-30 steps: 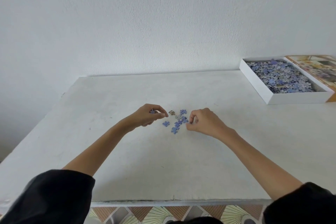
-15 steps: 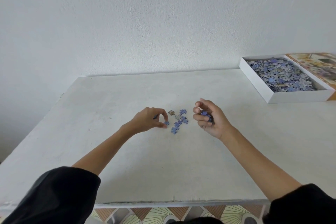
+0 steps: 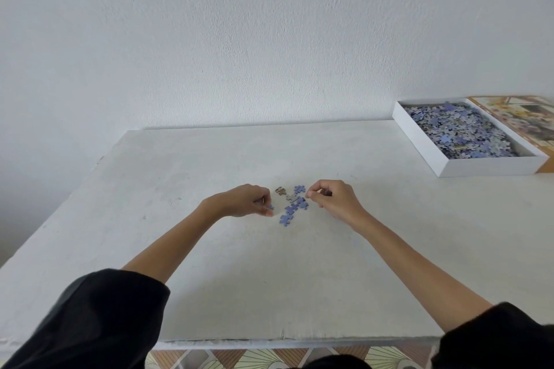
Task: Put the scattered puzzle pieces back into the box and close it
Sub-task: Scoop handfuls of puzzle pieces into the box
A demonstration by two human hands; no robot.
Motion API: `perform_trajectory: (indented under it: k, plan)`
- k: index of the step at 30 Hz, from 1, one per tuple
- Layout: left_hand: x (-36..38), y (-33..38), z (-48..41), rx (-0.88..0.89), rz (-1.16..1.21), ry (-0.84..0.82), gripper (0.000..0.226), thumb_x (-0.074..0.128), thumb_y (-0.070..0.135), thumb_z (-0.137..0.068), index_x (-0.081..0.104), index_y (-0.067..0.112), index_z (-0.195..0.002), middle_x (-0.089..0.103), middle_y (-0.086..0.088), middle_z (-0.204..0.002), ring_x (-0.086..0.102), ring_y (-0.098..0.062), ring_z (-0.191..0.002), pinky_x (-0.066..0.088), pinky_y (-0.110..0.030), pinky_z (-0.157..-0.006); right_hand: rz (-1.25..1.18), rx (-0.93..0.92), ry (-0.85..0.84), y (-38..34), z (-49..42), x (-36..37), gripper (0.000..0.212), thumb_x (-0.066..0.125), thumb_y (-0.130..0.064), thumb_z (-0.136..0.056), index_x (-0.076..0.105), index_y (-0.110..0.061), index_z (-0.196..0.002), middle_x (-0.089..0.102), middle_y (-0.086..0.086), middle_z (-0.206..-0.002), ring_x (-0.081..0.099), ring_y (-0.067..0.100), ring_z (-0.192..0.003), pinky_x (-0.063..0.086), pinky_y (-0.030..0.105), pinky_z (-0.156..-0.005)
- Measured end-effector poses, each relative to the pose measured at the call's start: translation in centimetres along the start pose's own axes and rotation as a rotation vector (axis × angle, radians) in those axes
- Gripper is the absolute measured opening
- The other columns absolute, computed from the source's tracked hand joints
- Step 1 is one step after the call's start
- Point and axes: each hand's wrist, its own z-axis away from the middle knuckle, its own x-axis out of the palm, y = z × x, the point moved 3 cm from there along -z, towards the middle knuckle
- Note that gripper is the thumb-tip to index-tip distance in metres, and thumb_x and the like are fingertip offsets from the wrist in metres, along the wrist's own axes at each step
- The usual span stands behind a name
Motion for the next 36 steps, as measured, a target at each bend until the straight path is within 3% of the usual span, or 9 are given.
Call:
perform_trajectory:
  k: [7, 14, 18, 20, 23, 25, 27, 32, 36]
  plan:
    - [-0.1, -0.1, 0.4, 0.096, -0.021, 0.176, 0.027, 0.068, 0.027, -0.083, 0.054, 0.017, -0.104, 0.035, 0.01, -0.064, 0.03, -0.006, -0.055, 0.023, -0.018, -0.051, 0.035, -0.045, -0.049, -0.3, -0.6, 0.4, 0.01, 0.061, -0.019, -0.087, 0.068, -0.014, -0.081, 0.053, -0.008, -0.054, 0.047, 0.003, -0.052, 0.032, 0.006, -0.042]
    - [-0.4, 0.1, 0.0, 0.08, 0.016, 0.084, 0.02, 0.067, 0.022, -0.084, 0.048, 0.017, -0.083, 0.036, 0.008, -0.06, 0.029, -0.006, -0.054, 0.024, -0.017, -0.051, 0.085, -0.083, -0.075, -0.1, -1.2, 0.5, 0.008, 0.064, -0.02, -0.084, 0.068, -0.013, -0.083, 0.054, -0.008, -0.054, 0.047, 0.001, -0.047, 0.032, 0.008, -0.044]
    - [-0.1, -0.1, 0.2, 0.091, 0.009, 0.079, 0.028, 0.051, 0.02, -0.095, 0.032, 0.022, -0.074, 0.033, 0.004, -0.063, 0.026, -0.011, -0.057, 0.027, -0.016, -0.051, 0.135, -0.094, -0.074, 0.4, -1.6, 0.3, 0.016, 0.074, -0.03, -0.075, 0.066, -0.018, -0.084, 0.053, -0.006, -0.056, 0.046, 0.004, -0.052, 0.032, 0.015, -0.05]
    - [-0.1, -0.3, 0.3, 0.067, 0.155, 0.12, 0.024, 0.043, 0.02, -0.098, 0.031, 0.017, -0.078, 0.037, 0.002, -0.068, 0.026, -0.011, -0.058, 0.027, -0.016, -0.05, 0.157, -0.087, -0.08, 0.7, -1.7, 0.3, 0.025, 0.078, -0.033, -0.07, 0.067, -0.02, -0.088, 0.054, -0.006, -0.058, 0.047, 0.004, -0.054, 0.034, 0.021, -0.054]
    - [-0.2, -0.4, 0.5, 0.003, 0.612, 0.124, 0.013, 0.04, 0.012, -0.098, 0.033, 0.013, -0.087, 0.05, 0.0, -0.078, 0.029, -0.008, -0.051, 0.025, -0.015, -0.043, 0.197, -0.089, -0.101, 0.9, -1.8, 0.4, 0.035, 0.082, -0.034, -0.064, 0.07, -0.022, -0.095, 0.053, -0.005, -0.058, 0.047, 0.008, -0.054, 0.036, 0.026, -0.059]
    - [-0.5, -0.3, 0.6, -0.038, 0.896, 0.108, 0.01, 0.037, 0.004, -0.097, 0.041, 0.012, -0.092, 0.05, -0.002, -0.075, 0.027, -0.007, -0.047, 0.021, -0.015, -0.041, 0.197, -0.094, -0.097, 1.0, -2.0, 0.4, 0.034, 0.082, -0.034, -0.063, 0.071, -0.023, -0.094, 0.052, -0.005, -0.056, 0.045, 0.008, -0.053, 0.034, 0.026, -0.058]
    - [-0.7, -0.2, 0.6, -0.074, 0.976, 0.09, 0.019, 0.034, 0.003, -0.097, 0.051, 0.012, -0.097, 0.046, 0.001, -0.066, 0.025, -0.006, -0.045, 0.019, -0.014, -0.038, 0.189, -0.1, -0.098, 1.0, -2.1, 0.3, 0.028, 0.083, -0.032, -0.062, 0.071, -0.024, -0.087, 0.052, -0.003, -0.056, 0.043, 0.008, -0.051, 0.032, 0.025, -0.056]
    - [-0.5, -0.1, 0.0, -0.04, 0.538, 0.23, 0.015, 0.049, 0.018, -0.095, 0.063, 0.014, -0.1, 0.034, 0.006, -0.057, 0.026, -0.005, -0.045, 0.022, -0.015, -0.043, 0.185, -0.074, -0.197, 0.7, -2.4, 0.0, 0.023, 0.081, -0.026, -0.066, 0.061, -0.021, -0.072, 0.06, -0.001, -0.07, 0.05, 0.009, -0.061, 0.038, 0.026, -0.062]
    - [-0.3, 0.1, -1.1, 0.07, 0.225, 0.342, 0.019, 0.058, 0.016, -0.09, 0.062, 0.023, -0.108, 0.036, 0.004, -0.055, 0.034, -0.005, -0.045, 0.028, -0.014, -0.049, 0.156, -0.059, -0.273, 0.5, -2.0, -0.2, 0.019, 0.066, -0.01, -0.078, 0.052, -0.016, -0.066, 0.053, -0.005, -0.058, 0.051, 0.001, -0.05, 0.045, 0.023, -0.06]
